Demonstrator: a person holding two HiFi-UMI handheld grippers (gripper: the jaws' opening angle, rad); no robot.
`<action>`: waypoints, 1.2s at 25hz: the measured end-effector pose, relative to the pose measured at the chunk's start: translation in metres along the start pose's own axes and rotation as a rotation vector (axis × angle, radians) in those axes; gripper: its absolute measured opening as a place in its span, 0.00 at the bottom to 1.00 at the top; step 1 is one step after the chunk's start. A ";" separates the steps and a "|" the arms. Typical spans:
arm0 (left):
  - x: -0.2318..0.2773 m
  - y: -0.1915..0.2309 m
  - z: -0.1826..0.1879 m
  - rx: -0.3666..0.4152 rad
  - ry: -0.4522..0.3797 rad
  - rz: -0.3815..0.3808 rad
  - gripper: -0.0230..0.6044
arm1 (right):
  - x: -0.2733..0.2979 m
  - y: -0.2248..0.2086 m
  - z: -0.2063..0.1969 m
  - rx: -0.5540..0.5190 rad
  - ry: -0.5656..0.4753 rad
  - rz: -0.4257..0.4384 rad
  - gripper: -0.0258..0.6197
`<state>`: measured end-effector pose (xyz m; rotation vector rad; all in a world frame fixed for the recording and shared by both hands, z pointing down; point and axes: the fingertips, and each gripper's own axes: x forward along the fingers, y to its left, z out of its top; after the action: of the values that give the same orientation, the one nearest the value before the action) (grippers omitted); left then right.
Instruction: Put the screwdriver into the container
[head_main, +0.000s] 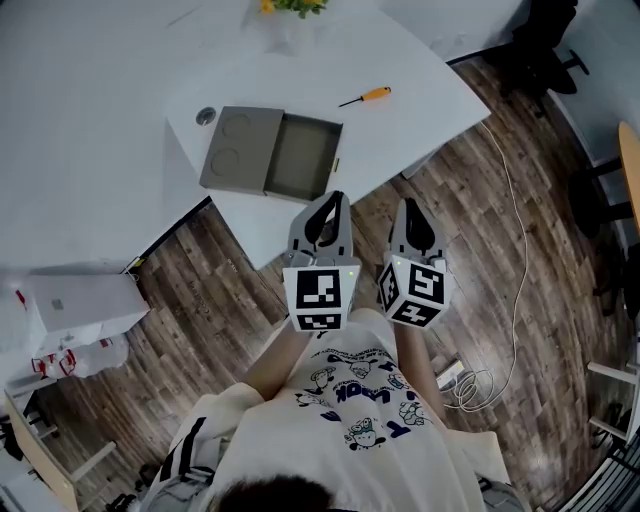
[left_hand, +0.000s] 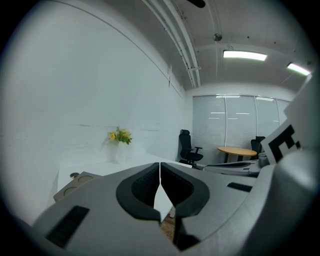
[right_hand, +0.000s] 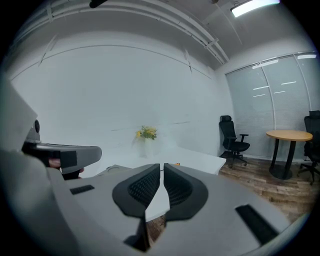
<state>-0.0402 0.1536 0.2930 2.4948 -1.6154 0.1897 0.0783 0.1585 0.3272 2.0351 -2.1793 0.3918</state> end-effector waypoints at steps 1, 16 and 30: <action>0.004 0.002 0.000 0.001 0.004 -0.003 0.07 | 0.005 0.000 0.000 0.002 0.002 -0.004 0.10; 0.050 0.017 -0.001 -0.018 0.045 -0.023 0.07 | 0.046 -0.009 0.004 0.012 0.041 -0.028 0.10; 0.115 0.021 0.002 -0.035 0.074 0.012 0.07 | 0.110 -0.037 0.019 0.002 0.064 0.010 0.10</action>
<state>-0.0122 0.0423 0.3152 2.4230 -1.5914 0.2493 0.1083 0.0461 0.3429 1.9848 -2.1535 0.4535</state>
